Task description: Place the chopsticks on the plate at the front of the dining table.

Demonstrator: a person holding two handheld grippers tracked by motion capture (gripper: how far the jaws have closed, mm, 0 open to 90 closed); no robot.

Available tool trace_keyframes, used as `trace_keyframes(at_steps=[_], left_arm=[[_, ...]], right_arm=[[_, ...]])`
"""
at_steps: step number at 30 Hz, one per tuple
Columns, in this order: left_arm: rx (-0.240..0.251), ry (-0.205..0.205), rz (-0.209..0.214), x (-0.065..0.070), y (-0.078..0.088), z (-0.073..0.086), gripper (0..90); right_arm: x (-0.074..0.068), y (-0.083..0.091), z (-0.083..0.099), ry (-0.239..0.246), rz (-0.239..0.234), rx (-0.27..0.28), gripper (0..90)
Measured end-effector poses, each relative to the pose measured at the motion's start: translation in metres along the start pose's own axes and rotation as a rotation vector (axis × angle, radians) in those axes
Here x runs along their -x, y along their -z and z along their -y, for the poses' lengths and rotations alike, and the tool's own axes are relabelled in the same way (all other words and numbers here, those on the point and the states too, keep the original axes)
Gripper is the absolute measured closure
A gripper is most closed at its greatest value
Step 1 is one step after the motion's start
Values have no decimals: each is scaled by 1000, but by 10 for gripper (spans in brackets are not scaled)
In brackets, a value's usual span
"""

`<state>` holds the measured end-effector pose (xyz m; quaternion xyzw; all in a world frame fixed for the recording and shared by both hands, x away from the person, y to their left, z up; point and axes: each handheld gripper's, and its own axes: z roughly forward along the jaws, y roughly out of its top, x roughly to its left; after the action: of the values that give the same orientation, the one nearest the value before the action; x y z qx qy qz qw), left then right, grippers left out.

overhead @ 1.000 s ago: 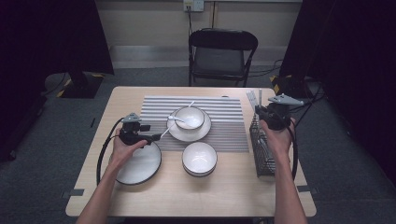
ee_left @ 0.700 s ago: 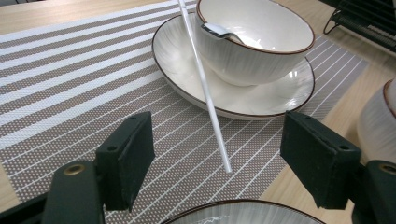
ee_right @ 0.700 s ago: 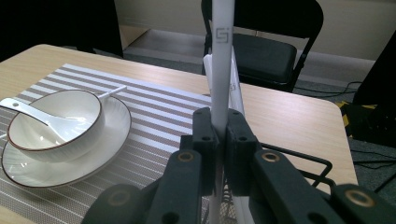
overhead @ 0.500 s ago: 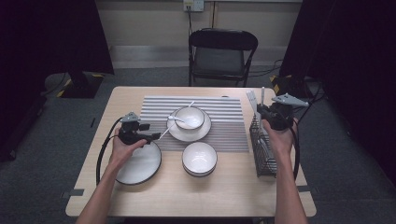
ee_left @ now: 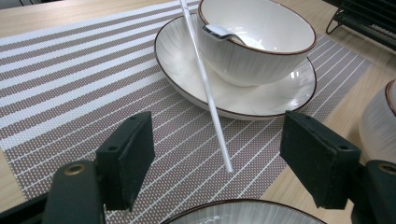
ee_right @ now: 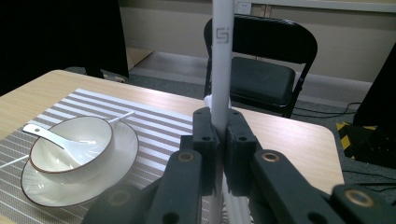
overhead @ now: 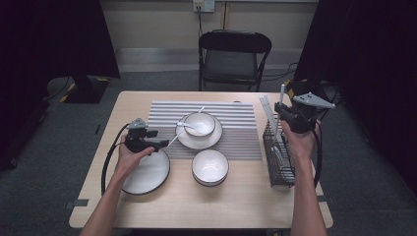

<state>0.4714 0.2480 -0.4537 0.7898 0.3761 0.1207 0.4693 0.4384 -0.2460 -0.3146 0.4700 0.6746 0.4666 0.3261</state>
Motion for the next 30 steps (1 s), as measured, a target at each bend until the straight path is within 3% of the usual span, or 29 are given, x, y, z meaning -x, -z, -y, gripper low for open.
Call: trace_keyframes(at_steps=[6,17,30], left_arm=[[1,-6,4,1,0,-1,258],[-4,-4,3,3,-2,-2,287],[2,-6,7,4,-1,-3,274]], right_arm=[[2,6,-6,-8,4,39,852],[1,14,-19,-18,16,61,853],[-10,18,-39,11,-2,94,853]])
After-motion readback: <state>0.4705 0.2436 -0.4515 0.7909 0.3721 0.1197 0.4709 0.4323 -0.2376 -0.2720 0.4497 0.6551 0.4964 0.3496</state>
